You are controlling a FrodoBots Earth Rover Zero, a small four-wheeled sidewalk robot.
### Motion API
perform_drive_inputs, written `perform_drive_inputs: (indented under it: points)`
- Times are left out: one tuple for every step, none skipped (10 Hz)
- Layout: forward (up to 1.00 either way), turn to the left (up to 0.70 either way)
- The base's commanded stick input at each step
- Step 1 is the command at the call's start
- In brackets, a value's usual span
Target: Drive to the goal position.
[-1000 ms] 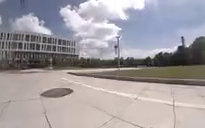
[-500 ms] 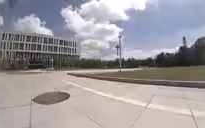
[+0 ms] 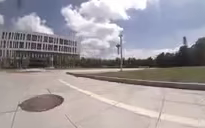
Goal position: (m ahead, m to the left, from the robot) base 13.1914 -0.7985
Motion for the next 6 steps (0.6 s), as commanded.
perform_drive_inputs:
  points:
    - [0.7, 0.0]
    - [0.7, 0.0]
    - [0.7, 0.0]
    - [0.7, 0.0]
    - [0.7, 0.0]
    - [0.7, 0.0]
